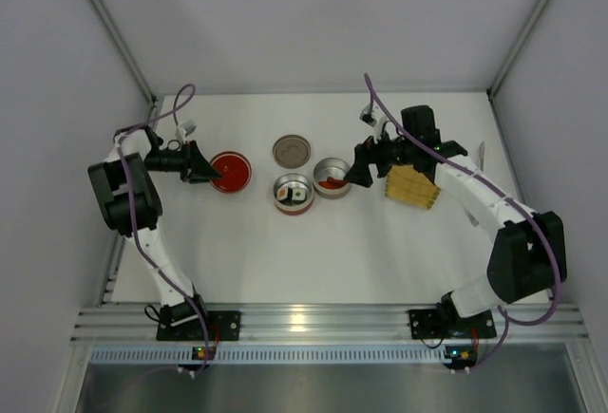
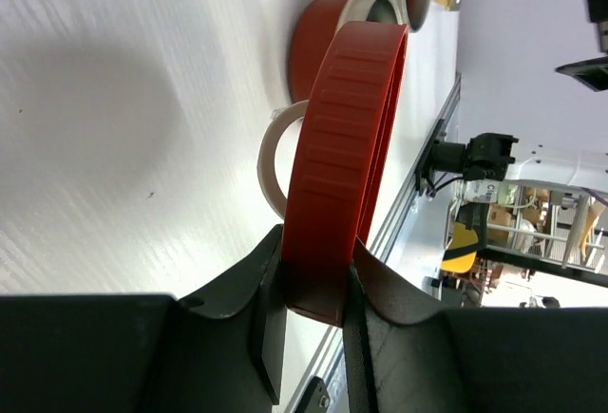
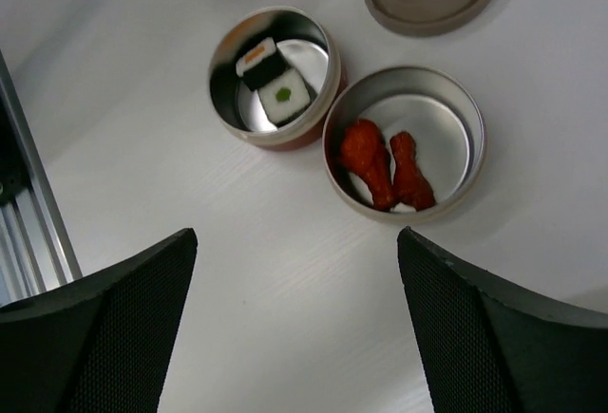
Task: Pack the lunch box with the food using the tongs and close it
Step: Pick up the box lid from the center of the board.
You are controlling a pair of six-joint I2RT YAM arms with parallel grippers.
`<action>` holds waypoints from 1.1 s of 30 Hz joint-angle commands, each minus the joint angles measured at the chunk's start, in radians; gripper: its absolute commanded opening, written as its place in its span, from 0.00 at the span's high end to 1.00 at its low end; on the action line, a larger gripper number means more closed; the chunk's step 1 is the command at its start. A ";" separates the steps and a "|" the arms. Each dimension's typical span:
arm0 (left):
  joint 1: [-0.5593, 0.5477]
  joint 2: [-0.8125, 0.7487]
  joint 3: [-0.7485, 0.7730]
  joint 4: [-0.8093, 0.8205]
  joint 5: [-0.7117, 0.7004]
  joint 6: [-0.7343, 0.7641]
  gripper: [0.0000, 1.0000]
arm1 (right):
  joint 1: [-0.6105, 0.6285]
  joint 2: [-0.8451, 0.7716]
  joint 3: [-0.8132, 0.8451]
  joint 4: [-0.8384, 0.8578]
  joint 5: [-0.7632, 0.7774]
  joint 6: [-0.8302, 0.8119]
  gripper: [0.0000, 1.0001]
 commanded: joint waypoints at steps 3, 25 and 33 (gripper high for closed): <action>0.002 -0.102 0.004 -0.283 0.139 0.093 1.00 | 0.052 -0.058 -0.133 0.501 -0.103 0.193 0.17; -0.001 -0.338 -0.373 -0.259 0.404 -0.255 1.00 | 0.243 0.148 -0.314 0.989 -0.146 0.258 0.27; -0.005 -0.507 -0.540 -0.193 0.551 -0.350 1.00 | 0.306 0.184 -0.396 1.460 -0.181 0.519 0.30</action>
